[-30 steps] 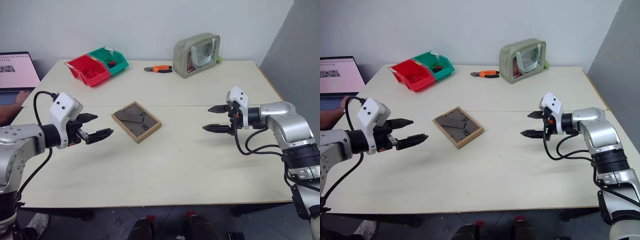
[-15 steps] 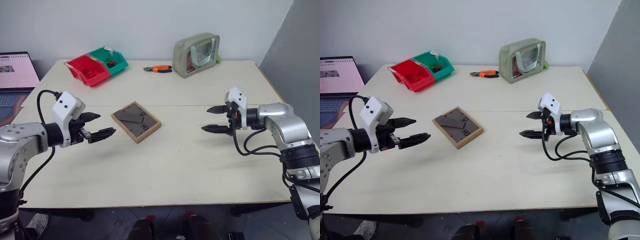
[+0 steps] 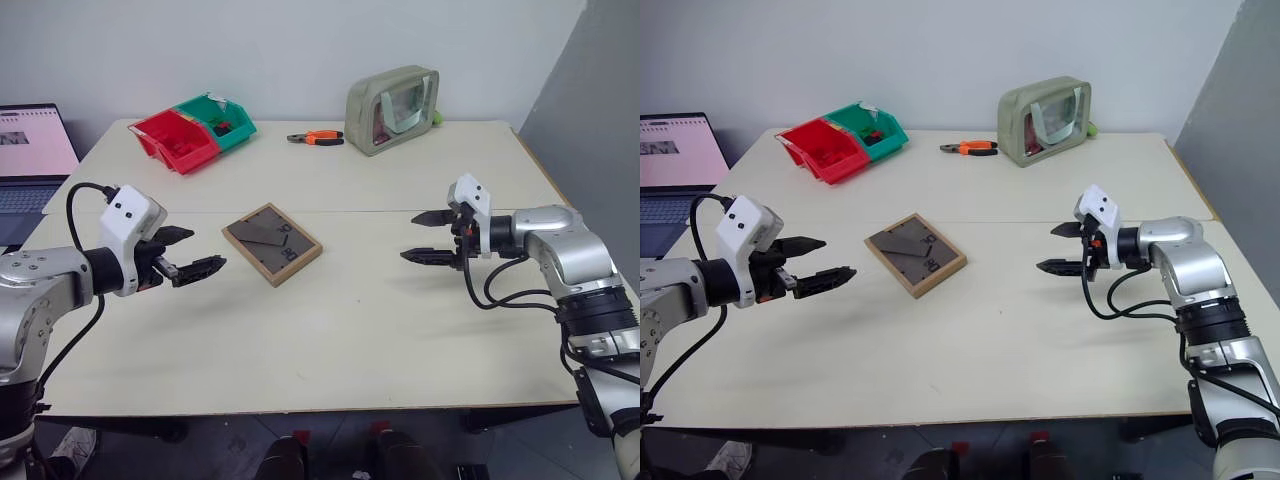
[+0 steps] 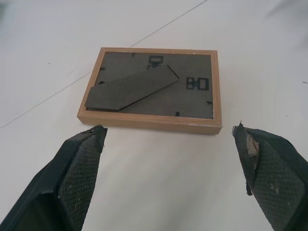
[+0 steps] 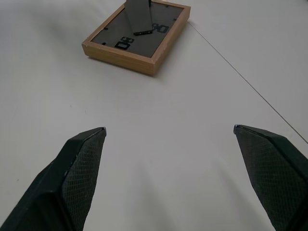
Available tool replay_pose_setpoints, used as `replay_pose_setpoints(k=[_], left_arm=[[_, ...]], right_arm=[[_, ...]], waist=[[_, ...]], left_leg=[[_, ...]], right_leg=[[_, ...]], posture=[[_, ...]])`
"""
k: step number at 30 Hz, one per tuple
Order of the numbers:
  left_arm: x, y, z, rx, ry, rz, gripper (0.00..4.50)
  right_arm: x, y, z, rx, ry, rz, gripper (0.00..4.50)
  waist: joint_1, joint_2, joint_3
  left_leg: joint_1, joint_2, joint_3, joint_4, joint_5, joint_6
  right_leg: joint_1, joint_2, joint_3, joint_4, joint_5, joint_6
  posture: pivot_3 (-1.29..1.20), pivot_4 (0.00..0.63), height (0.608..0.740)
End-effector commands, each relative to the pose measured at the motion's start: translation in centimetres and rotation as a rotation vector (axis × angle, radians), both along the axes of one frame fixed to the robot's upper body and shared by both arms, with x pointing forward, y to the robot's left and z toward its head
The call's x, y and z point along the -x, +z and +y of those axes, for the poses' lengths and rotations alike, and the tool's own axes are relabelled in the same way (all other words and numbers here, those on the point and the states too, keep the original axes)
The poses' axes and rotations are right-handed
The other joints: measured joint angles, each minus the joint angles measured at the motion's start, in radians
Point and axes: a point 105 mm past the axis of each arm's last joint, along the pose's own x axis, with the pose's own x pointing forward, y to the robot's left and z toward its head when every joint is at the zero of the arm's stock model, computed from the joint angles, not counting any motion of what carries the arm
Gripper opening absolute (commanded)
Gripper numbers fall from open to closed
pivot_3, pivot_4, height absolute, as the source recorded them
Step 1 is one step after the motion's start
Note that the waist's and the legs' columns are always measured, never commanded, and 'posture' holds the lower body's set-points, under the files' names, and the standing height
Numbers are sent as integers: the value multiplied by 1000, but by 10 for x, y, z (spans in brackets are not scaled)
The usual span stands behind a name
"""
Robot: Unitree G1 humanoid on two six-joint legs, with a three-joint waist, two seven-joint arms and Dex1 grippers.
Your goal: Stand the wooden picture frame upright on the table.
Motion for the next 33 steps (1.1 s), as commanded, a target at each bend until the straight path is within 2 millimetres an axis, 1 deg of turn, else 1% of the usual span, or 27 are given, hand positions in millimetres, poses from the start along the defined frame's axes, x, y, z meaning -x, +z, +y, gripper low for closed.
replay_pose_setpoints(k=[1, 4, 6, 8, 9, 11, 13, 16, 18, 20, 22, 23, 25, 26, 28, 33], left_arm=[[-2, 10, 15, -25, 93, -77, 4500], [-8, 6, 27, -25, 207, -119, 4500], [-10, 4, 30, 14, 268, -132, 4500], [-12, 2, 32, 83, 337, -147, 4145], [-12, -1, 29, 110, 348, -146, 4029], [-14, -11, 24, 131, 390, -137, 3469], [-17, -23, 17, 143, 422, -132, 3111], [-24, -40, 7, 168, 467, -116, 2434], [-29, -52, 4, 182, 510, -110, 2040], [-34, -62, 5, 193, 555, -104, 1630], [-39, -69, 0, 205, 565, -93, 1161], [-42, -73, -3, 207, 566, -88, 1067], [-48, -80, -4, 210, 584, -81, 614], [-51, -82, -5, 219, 590, -78, 461], [-55, -85, -7, 223, 591, -76, 32], [-70, -96, -15, 230, 592, -44, 14]], right_arm=[[-11, 15, 4, 3, -31, -107, 4471], [-23, 15, 13, -10, -74, -143, 4471], [-31, 13, 22, -20, -94, -157, 4471], [-41, 10, 29, -32, -138, -153, 4120], [-46, 7, 33, -34, -156, -153, 4010], [-55, -1, 44, -24, -175, -160, 3365], [-63, -9, 55, -23, -200, -160, 2931], [-73, -19, 73, -19, -246, -167, 2212], [-79, -25, 84, -18, -278, -169, 1754], [-83, -29, 92, -16, -314, -175, 1255], [-86, -33, 98, -7, -346, -187, 746], [-87, -35, 101, -2, -353, -188, 651], [-87, -39, 109, -9, -365, -177, 101], [-86, -41, 113, -14, -365, -169, 9], [-84, -44, 120, -23, -361, -155, 0], [-75, -53, 144, -51, -329, -111, 0]], waist=[[0, 0, 0], [0, 0, 0], [0, 0, 0], [-1, 0, 0], [-1, 0, 0], [-1, 0, 0], [-1, 0, 0], [-1, -1, 0], [-1, -1, 0], [-1, -1, -1], [-1, -1, -1], [-1, -1, -1], [-1, -1, -1], [-1, -1, -1], [-1, -1, -1], [-2, -1, -1]], left_leg=[[0, 0, 0, 0, 0, 0], [0, 0, 0, 0, 0, 0], [1, 0, 0, 0, 0, 0], [1, 0, 0, 0, 0, 0], [1, 0, 0, 0, 0, 0], [1, 0, 0, 0, 0, 0], [0, 1, -1, 1, 0, 0], [1, 0, -1, 1, 0, 0], [0, 0, -1, 1, 0, 0], [0, 0, -1, 1, 0, 0], [0, -1, -1, 1, 0, 0], [0, -1, -1, 1, 0, 0], [0, -1, -1, 1, 0, 0], [0, -1, -1, 1, 0, 0], [0, -1, -1, 1, 0, 0], [0, -2, -1, 1, 0, 0]], right_leg=[[0, 0, 0, 0, 0, 0], [0, 0, 0, 0, 0, 0], [0, 0, 0, 1, 0, 0], [0, 0, 0, 1, 0, 0], [0, 0, 0, 1, 0, 0], [0, 0, 0, 1, 0, 0], [0, -2, 0, 1, 0, 0], [0, -4, 0, 2, 1, 0], [0, -4, -1, 2, 1, 0], [0, -4, -1, 2, 1, 1], [0, -5, -1, 2, 1, 1], [0, -5, -1, 2, 1, 1], [0, -5, -1, 2, 1, 1], [0, -5, -1, 2, 1, 1], [0, -5, -1, 2, 1, 1], [0, -5, -2, 3, 1, 1]], posture=[[0, 150, 740], [0, 150, 740], [0, 150, 740], [0, 150, 740], [0, 150, 740], [0, 150, 740], [0, 150, 740], [0, 150, 740], [0, 150, 740], [0, 150, 740], [0, 150, 740], [0, 150, 740], [0, 150, 740], [0, 150, 740], [0, 150, 740], [0, 150, 740]])
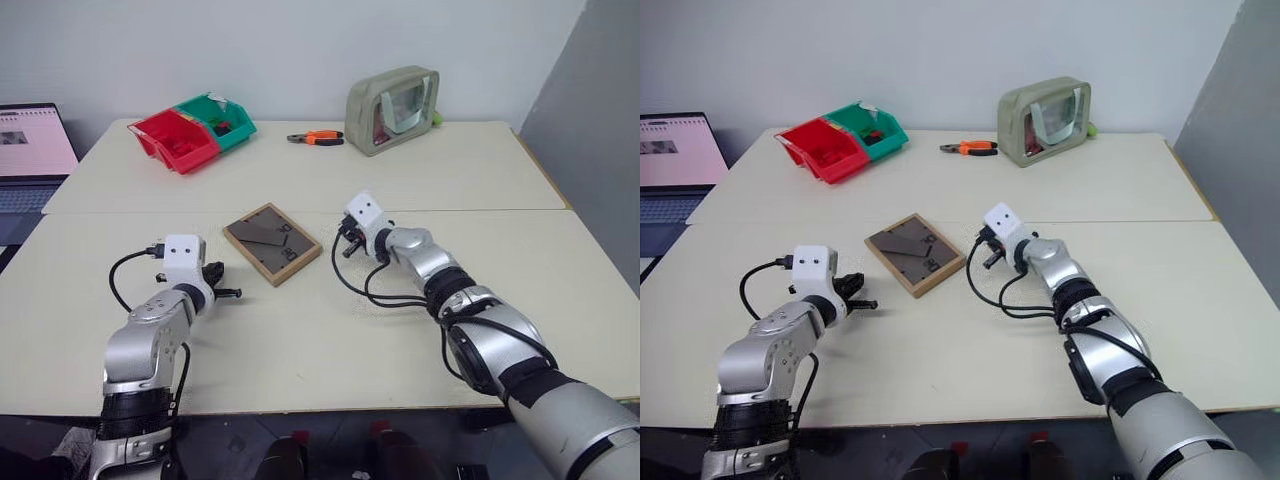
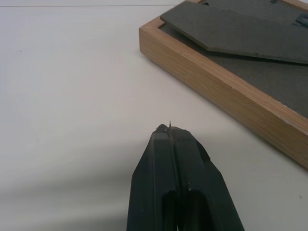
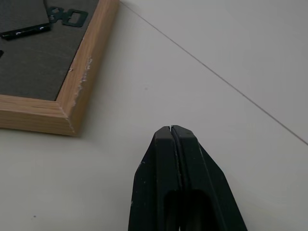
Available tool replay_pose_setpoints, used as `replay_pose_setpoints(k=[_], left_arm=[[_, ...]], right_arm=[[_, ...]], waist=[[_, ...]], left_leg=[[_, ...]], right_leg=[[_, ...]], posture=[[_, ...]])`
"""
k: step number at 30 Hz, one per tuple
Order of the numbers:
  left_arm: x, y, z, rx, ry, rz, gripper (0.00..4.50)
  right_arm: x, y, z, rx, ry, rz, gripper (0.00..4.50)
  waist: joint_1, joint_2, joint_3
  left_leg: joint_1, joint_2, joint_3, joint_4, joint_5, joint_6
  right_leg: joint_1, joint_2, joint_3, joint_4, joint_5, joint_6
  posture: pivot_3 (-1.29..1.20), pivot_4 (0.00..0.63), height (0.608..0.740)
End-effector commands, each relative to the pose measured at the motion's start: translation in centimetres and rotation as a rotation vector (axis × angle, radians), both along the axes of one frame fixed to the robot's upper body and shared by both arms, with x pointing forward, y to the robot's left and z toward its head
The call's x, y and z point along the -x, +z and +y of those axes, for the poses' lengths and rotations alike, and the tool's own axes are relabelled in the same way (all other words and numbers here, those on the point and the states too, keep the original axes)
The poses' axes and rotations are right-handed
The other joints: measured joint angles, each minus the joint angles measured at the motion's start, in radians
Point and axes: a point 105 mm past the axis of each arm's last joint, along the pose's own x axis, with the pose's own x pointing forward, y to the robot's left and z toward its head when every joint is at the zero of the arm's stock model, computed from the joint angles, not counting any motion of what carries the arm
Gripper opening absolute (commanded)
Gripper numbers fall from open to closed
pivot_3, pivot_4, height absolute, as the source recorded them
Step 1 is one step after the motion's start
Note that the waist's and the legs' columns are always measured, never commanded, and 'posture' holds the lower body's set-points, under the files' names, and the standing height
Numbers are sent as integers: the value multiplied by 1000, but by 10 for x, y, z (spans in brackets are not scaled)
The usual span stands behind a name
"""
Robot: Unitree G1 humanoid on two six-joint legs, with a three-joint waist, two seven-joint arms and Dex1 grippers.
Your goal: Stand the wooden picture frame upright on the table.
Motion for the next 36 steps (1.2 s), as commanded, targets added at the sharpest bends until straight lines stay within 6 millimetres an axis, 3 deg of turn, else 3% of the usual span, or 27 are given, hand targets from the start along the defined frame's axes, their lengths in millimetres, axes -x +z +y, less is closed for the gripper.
replay_pose_setpoints(k=[1, 8, 13, 18, 26, 36], left_arm=[[-11, 3, -6, -16, -2, -12, 14], [-13, -7, -29, -30, -91, 28, 14], [-10, -9, -44, -42, -161, 49, 14], [7, -16, -70, -86, -308, 108, 14], [34, -18, -99, -142, -487, 163, 14], [80, -11, -132, -156, -753, 222, 14]], right_arm=[[1, 17, 21, -52, 26, -40, 0], [14, 15, 44, -117, 113, 10, 0], [23, 10, 46, -121, 204, 38, 0], [42, 1, 44, -95, 329, 55, 0], [85, -8, 27, -37, 417, 88, 0], [121, 0, -3, 9, 427, 127, 0]], waist=[[0, 0, 0], [1, 0, 0], [1, 0, 0], [6, 0, -1], [7, 1, -1], [9, 1, -1]], left_leg=[[0, 0, 0, 0, 0, 0], [0, 0, -1, 0, 0, 0], [0, 0, -1, 0, 0, 0], [0, 0, -1, 0, 0, 0], [0, 0, -2, 1, 0, 0], [0, 0, -1, 1, 0, 0]], right_leg=[[0, 0, 0, 0, 0, 0], [0, 0, -1, 1, 0, 0], [0, 0, -1, 2, 0, 0], [1, 0, 0, 2, -1, 1], [1, -1, -1, 3, -1, 2], [1, -1, -1, 1, -1, 2]], posture=[[0, 150, 740], [0, 150, 740], [0, 150, 740], [0, 150, 740], [0, 150, 740], [0, 150, 740]])
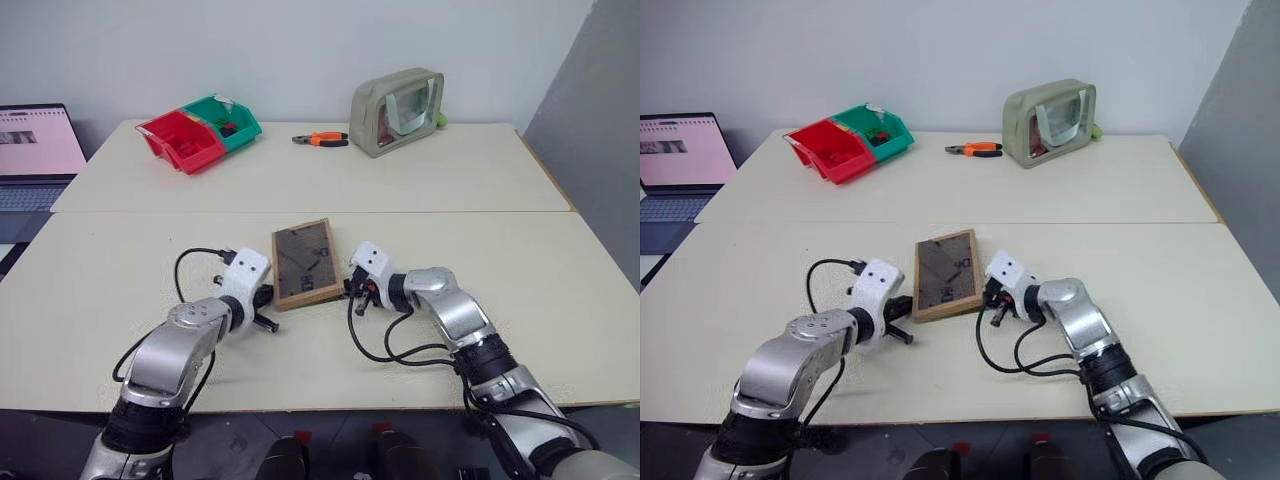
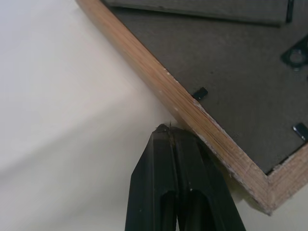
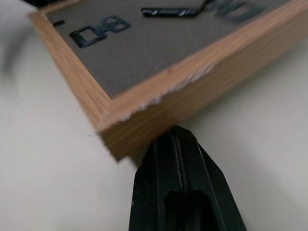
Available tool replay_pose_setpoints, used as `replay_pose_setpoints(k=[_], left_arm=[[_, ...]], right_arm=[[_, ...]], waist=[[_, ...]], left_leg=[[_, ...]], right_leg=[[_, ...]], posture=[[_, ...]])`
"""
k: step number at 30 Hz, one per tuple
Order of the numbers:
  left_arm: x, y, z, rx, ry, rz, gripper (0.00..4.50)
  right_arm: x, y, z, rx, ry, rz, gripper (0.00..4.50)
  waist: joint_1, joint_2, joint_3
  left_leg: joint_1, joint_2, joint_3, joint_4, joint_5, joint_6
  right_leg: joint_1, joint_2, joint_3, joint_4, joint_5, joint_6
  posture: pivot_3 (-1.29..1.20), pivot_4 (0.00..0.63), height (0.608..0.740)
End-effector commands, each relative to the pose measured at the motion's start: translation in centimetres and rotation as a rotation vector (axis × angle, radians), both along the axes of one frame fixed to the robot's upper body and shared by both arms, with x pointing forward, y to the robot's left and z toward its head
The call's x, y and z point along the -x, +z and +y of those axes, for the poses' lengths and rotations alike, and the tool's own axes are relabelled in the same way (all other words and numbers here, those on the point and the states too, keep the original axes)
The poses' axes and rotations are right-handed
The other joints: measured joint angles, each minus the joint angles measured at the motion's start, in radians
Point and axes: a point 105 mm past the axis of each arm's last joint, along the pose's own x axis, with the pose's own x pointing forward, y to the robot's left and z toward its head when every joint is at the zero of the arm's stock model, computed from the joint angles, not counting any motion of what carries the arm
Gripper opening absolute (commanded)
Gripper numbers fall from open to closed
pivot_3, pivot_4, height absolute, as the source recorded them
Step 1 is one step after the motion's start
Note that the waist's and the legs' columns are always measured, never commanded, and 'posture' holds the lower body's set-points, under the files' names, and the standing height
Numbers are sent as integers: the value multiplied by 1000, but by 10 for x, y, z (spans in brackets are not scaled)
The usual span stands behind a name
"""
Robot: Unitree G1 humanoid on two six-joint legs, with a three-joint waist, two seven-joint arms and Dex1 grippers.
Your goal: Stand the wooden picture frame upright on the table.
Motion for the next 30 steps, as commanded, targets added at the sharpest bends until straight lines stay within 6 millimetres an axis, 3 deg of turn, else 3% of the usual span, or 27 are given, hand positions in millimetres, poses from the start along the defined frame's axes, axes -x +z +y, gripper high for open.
replay_pose_setpoints(k=[1, 7, 10, 14, 18, 20, 25, 30], left_arm=[[28, 4, -28, 42, -176, 58, 14], [32, 12, -15, 6, -172, 62, 14], [31, 10, 8, -29, -124, 85, 14], [19, 21, 41, -44, -75, 95, 14], [-20, 36, 72, -115, 23, -4, 14], [-40, 37, 73, -131, 40, -45, 14], [-68, 22, 48, -103, 14, -62, 14], [-71, 9, 25, -93, -40, -50, 14]], right_arm=[[22, 20, -5, 5, 76, -29, 0], [30, 12, -45, 138, 40, -18, 0], [20, 10, -70, 200, -21, -19, 0], [-8, 20, -83, 236, -84, -93, 0], [-44, 32, -71, 211, -165, -191, 0], [-61, 36, -58, 183, -210, -236, 0], [-82, 36, -29, 126, -257, -264, 0], [-84, 33, -15, 117, -232, -267, 0]], waist=[[1, 0, 0], [0, 0, 0], [-2, 0, 0], [-8, 0, 0], [-9, 0, 0], [-9, -1, 0], [-3, -1, 0], [8, 0, 0]], left_leg=[[0, 0, 0, 0, 0, 0], [0, 0, 0, 0, 0, 0], [0, -1, 1, 0, 0, 0], [1, 0, 1, 0, 0, 0], [1, 0, 1, 0, 0, 0], [0, 0, 1, 0, 0, 0], [-1, -1, 1, 0, 0, 0], [-4, -1, 0, 0, 0, 0]], right_leg=[[0, 0, 0, 0, 0, 0], [1, 1, 0, -3, 0, 0], [1, 2, 0, -3, -2, 4], [0, 2, 1, -3, -3, 3], [0, 6, 1, -3, -3, 3], [0, 6, 1, -3, -2, 2], [-1, 3, 0, -4, 0, -1], [-3, -1, -1, -4, 0, -1]], posture=[[0, 150, 740], [0, 150, 740], [0, 150, 740], [0, 150, 740], [0, 150, 740], [0, 150, 740], [0, 150, 740], [0, 150, 740]])
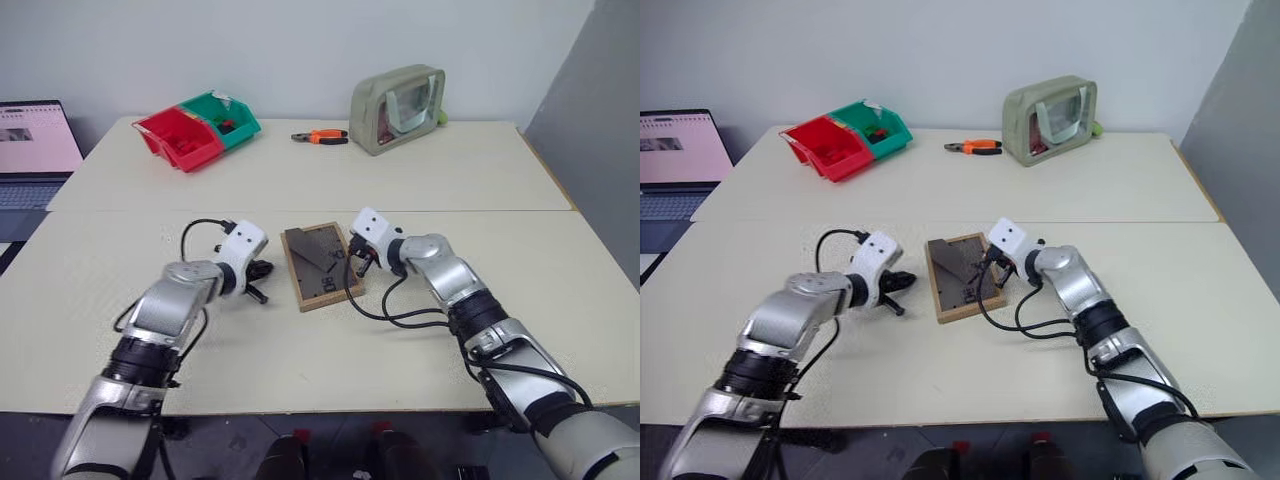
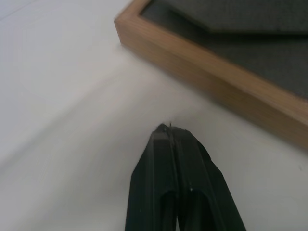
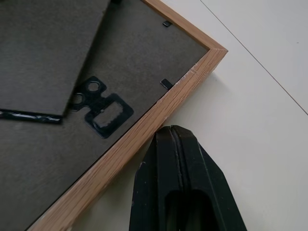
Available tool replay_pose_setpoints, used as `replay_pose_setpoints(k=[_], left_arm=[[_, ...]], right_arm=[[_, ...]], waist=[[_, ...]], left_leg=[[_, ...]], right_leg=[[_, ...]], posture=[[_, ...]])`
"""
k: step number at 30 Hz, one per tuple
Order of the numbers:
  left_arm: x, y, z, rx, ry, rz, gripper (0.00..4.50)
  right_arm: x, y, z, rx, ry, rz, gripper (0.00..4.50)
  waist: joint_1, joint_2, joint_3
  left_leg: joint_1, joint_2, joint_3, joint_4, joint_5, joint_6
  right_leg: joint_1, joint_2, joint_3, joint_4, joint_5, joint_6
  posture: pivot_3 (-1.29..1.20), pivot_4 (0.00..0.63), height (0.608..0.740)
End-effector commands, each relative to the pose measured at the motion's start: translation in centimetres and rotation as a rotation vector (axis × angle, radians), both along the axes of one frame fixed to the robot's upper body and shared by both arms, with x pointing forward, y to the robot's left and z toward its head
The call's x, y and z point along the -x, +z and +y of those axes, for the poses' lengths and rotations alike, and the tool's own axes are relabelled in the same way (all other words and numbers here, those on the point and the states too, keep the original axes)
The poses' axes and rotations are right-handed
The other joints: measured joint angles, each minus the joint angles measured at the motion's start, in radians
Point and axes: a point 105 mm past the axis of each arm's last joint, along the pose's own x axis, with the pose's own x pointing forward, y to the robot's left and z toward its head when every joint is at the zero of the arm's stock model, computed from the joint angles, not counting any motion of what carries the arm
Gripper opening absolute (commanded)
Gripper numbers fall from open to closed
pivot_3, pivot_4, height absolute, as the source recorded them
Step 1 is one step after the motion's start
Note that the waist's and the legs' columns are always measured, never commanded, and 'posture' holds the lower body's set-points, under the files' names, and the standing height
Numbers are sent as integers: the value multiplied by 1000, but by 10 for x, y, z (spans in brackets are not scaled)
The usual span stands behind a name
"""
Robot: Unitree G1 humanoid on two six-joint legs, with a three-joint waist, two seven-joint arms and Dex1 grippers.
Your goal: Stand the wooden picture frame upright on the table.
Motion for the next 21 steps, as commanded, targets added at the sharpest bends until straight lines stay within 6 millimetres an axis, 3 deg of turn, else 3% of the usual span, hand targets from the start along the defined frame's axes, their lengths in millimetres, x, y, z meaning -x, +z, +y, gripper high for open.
replay_pose_setpoints(k=[1, 5, 12, 16, 21], left_arm=[[3, -9, -17, -17, -55, 12, 14], [11, -9, -31, -26, -112, 7, 14], [46, -11, -62, -29, -252, 45, 14], [63, -15, -70, -45, -297, 67, 14], [69, -17, -72, -46, -290, 78, 14]], right_arm=[[-2, 17, 10, -29, 35, -58, 0], [5, 16, 11, -43, 73, -36, 0], [35, 16, 13, -53, 153, -11, 0], [50, 17, 8, -32, 173, -18, 0], [72, 10, -2, -4, 189, 23, 0]], waist=[[0, 0, 0], [0, 0, 0], [0, 0, 0], [-2, 0, 0], [0, 0, 0]], left_leg=[[0, 0, 0, 0, 0, 0], [2, 0, 0, 1, 0, 0], [1, 0, -1, 0, 0, 0], [2, 0, -1, 1, 0, 0], [3, 0, -1, 1, 0, 0]], right_leg=[[0, 0, 0, 0, 0, 0], [2, 1, 0, 1, 0, 0], [2, 0, 0, 1, 0, 1], [2, 1, 0, 1, 0, 1], [3, 1, 0, 1, 0, 1]], posture=[[0, 150, 740], [0, 150, 740], [0, 150, 740], [0, 150, 740], [0, 150, 740]])
